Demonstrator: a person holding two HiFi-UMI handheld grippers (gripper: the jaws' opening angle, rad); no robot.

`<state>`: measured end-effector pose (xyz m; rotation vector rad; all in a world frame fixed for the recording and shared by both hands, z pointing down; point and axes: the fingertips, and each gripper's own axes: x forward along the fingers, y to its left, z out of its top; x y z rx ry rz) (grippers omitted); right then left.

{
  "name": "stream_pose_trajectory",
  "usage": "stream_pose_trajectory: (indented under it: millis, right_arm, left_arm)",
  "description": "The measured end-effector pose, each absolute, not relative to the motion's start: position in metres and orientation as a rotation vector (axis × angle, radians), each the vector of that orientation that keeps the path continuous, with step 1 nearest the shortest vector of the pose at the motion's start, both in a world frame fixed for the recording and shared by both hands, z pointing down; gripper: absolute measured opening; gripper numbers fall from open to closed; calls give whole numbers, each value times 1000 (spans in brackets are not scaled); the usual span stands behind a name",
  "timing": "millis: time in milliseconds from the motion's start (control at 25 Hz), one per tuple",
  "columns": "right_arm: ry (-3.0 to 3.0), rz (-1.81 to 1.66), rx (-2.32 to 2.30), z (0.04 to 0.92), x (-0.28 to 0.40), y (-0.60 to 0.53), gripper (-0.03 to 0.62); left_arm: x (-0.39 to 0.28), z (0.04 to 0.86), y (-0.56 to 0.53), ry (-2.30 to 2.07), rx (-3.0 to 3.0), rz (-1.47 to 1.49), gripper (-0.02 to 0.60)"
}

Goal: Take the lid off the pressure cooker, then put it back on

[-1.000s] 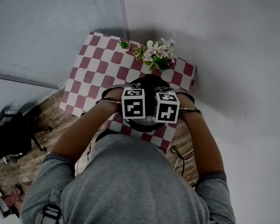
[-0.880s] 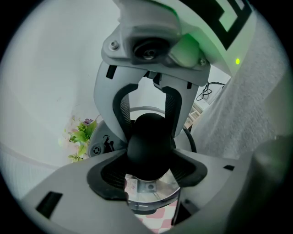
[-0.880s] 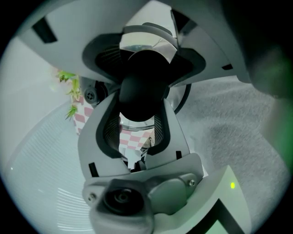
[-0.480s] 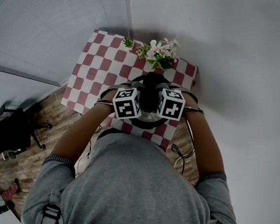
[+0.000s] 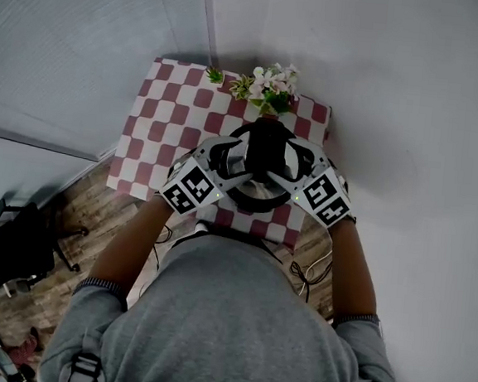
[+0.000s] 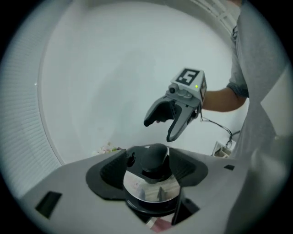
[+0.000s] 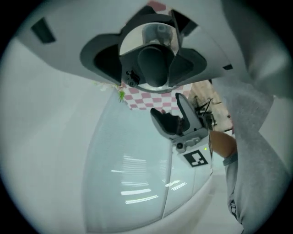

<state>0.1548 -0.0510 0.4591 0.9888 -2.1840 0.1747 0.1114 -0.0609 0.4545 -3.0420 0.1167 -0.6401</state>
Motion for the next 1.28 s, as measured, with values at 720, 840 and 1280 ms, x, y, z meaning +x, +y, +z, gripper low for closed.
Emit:
stream_pose_trajectory:
  millis: [720,840,1280]
  right_arm:
    - [-2375,-18,1719,374,83,43,153]
    - [-2320,-54,1806,375,83,54,120]
    - [-2357,-32,1844,384,65,75,5]
  left_arm:
    - [22,379,-2,287,-3118,-31,163]
    - [12,381,4,312,-3106,5,75]
    - [-1,377,19,345,-3087,68,17]
